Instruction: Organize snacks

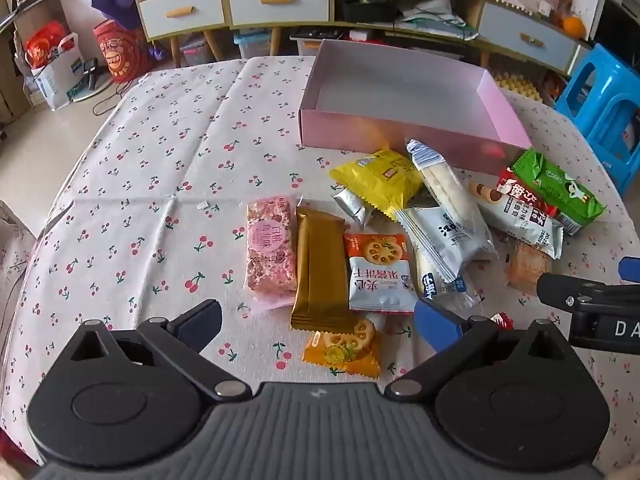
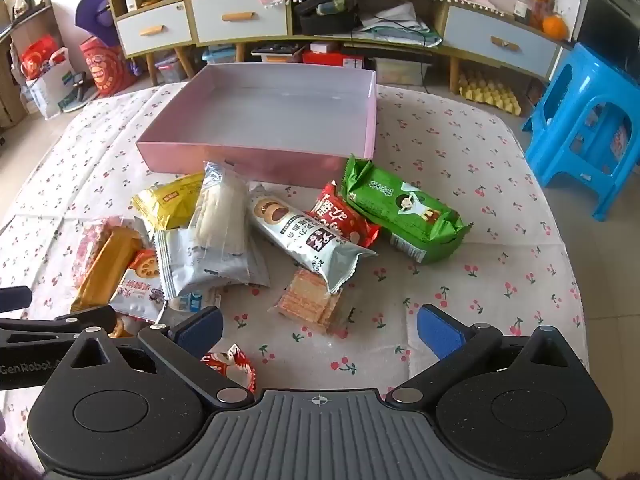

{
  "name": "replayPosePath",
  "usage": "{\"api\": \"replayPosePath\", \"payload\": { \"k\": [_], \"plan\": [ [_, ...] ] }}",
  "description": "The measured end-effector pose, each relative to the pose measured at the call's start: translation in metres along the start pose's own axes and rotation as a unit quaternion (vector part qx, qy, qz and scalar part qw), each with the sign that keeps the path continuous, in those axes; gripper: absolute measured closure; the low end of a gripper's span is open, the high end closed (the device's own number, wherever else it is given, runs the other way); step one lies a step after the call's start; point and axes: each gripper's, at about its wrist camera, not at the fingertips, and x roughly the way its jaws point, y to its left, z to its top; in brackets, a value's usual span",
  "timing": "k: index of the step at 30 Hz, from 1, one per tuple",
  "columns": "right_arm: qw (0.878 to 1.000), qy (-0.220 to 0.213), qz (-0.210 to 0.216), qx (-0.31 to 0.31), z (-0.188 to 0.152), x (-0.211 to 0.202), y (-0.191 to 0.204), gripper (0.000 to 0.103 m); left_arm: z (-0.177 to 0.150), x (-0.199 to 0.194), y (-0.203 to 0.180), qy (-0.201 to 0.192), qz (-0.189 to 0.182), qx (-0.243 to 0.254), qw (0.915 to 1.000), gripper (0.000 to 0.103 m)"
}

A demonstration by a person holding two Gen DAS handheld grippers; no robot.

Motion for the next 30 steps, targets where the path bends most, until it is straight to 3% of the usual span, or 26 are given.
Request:
{"api": "replayPosePath", "payload": {
  "k": [30],
  "plan": [
    [1.000, 0.004, 0.007, 0.000, -0.0014, 0.0007, -0.0005, 0.000, -0.0018, 0.0040, 0.0017, 0.012, -0.010, -0.007, 0.9999, 0.000]
  ]
}}
